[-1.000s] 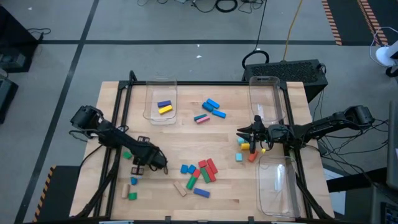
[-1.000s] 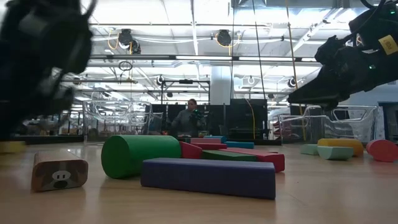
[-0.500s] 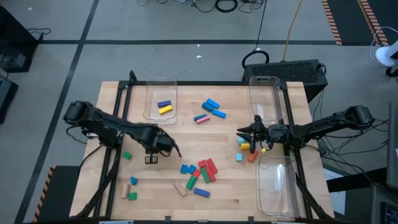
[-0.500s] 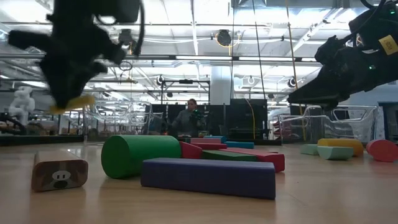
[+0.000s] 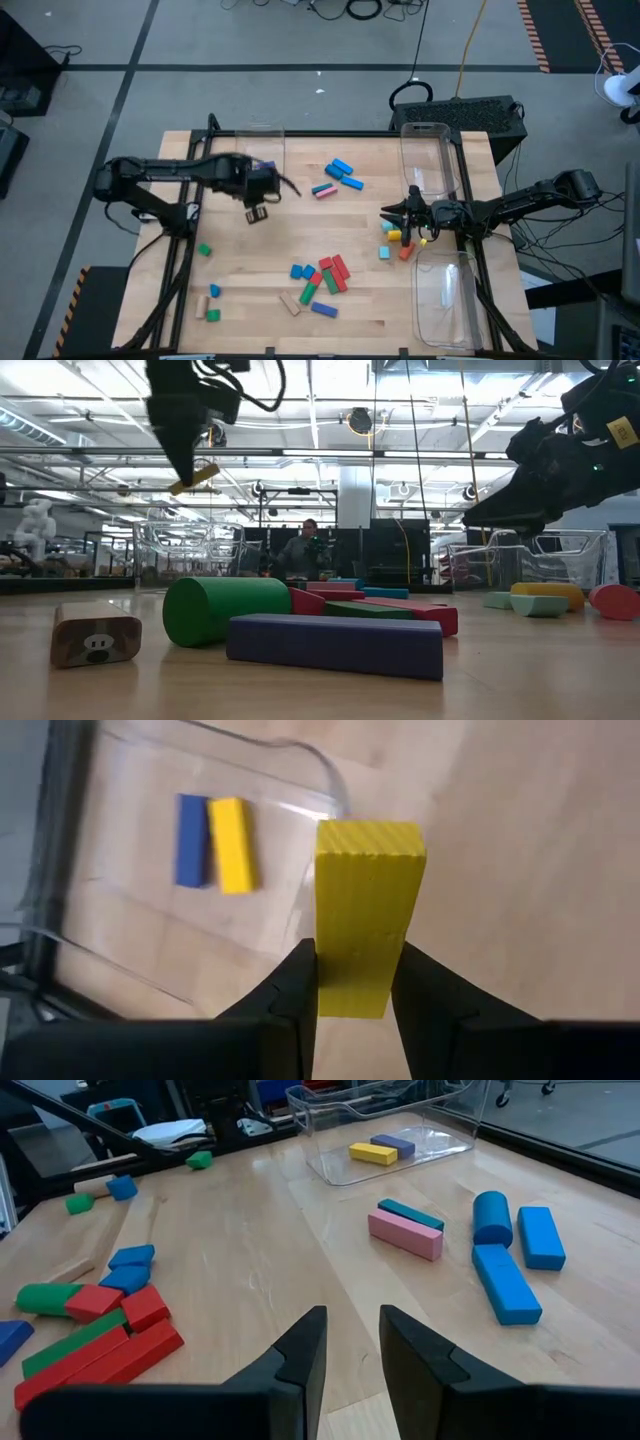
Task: Sort blocks by size
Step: Put the yellow rectangle block into the top left transparent bin, then put the pink rectangle block into the top left transparent bin
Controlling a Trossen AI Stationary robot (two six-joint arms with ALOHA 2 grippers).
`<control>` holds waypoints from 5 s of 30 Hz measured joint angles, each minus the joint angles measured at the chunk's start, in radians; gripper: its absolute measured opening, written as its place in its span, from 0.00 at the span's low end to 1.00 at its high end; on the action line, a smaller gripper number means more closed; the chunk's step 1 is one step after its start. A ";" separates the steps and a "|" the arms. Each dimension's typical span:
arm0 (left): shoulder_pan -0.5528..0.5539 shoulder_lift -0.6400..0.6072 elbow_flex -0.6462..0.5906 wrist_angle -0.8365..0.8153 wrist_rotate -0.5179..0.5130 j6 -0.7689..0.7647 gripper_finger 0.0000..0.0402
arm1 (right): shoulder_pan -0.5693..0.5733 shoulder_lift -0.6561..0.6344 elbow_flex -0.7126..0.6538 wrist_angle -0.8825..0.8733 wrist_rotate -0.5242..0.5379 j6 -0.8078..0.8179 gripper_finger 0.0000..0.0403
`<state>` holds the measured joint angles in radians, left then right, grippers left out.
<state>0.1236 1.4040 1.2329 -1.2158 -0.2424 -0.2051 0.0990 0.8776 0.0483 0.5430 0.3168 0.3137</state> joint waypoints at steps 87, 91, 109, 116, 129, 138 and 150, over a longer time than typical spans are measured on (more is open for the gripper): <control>0.341 0.002 -0.019 0.570 0.194 0.437 0.49 | -0.312 0.766 0.813 -0.475 -0.168 -0.554 0.53; 0.261 -0.026 -0.090 0.669 0.191 0.411 0.49 | -0.344 0.848 0.870 -0.486 -0.193 -0.582 0.53; 0.010 -0.069 -0.360 0.995 -0.027 0.288 0.49 | -0.387 1.036 0.974 -0.585 -0.218 -0.618 0.46; -0.022 -0.060 -0.360 1.001 -0.046 0.257 0.49 | -0.387 1.038 0.974 -0.563 -0.269 -0.614 0.36; -0.027 0.057 -0.360 1.000 -0.021 0.237 0.49 | -0.361 1.036 0.972 -0.582 -0.284 -0.539 0.08; -0.044 0.082 -0.360 1.006 0.007 0.273 0.49 | -0.287 0.981 0.970 -0.573 -0.213 -0.535 0.08; -0.072 0.081 -0.359 1.012 0.008 0.351 0.49 | -0.226 0.879 0.970 -0.544 -0.214 -0.535 0.08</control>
<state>0.0517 1.4853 0.8738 -0.2041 -0.2348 0.1463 -0.1274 1.7561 1.0180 -0.0010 0.1028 -0.2214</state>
